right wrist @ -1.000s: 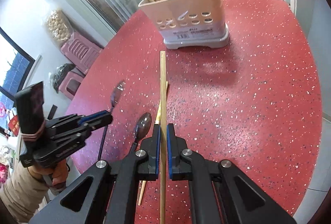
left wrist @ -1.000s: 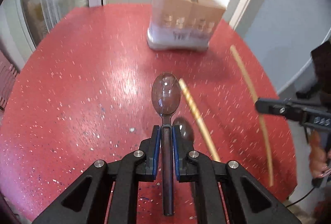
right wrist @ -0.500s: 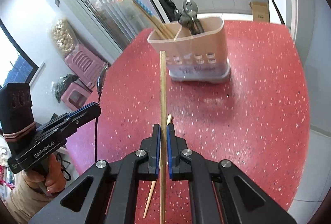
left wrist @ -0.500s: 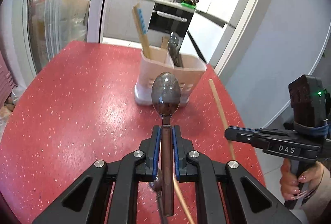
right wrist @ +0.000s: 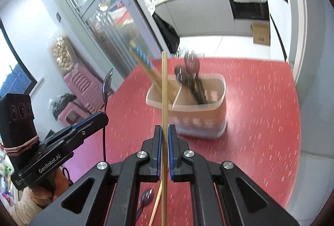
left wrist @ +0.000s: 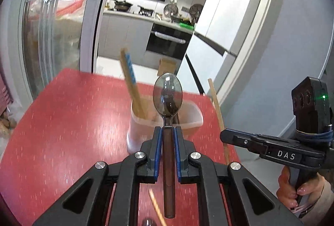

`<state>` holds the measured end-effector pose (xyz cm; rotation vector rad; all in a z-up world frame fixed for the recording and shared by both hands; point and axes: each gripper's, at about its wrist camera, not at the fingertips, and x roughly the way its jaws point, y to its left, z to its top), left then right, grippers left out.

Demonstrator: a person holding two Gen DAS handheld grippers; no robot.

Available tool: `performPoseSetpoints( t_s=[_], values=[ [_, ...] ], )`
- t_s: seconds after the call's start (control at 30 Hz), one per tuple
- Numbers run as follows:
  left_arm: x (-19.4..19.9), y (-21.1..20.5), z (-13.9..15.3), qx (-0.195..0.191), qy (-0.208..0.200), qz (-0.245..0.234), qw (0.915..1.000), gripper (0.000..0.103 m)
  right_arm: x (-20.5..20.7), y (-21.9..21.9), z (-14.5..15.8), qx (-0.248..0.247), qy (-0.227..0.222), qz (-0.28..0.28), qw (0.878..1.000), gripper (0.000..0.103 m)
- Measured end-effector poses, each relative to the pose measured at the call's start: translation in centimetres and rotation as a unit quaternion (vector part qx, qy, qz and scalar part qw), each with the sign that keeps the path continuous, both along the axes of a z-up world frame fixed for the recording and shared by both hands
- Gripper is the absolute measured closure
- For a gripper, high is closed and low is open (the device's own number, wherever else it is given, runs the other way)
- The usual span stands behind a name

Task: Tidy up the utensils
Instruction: 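Carry the chopstick and spoon to the caddy and lower them in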

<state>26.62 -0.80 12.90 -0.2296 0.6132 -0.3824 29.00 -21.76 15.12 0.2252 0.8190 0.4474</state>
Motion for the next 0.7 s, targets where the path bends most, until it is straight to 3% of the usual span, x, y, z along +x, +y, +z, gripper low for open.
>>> performPoseSetpoints(
  t_s=[0.33,0.7],
  values=[
    [7.0,-1.1,2.6,0.0,-0.05,0.025,0.9984,0.064,6.8,-0.5,3.5,0.02,-0.075,-0.044,0.996,0.097],
    [12.3,-2.8,1.1,0.015,-0.089,0.049,0.9947,0.064,11.9,0.8,2.3,-0.022,-0.145,-0.073,0.986,0.097]
  ],
)
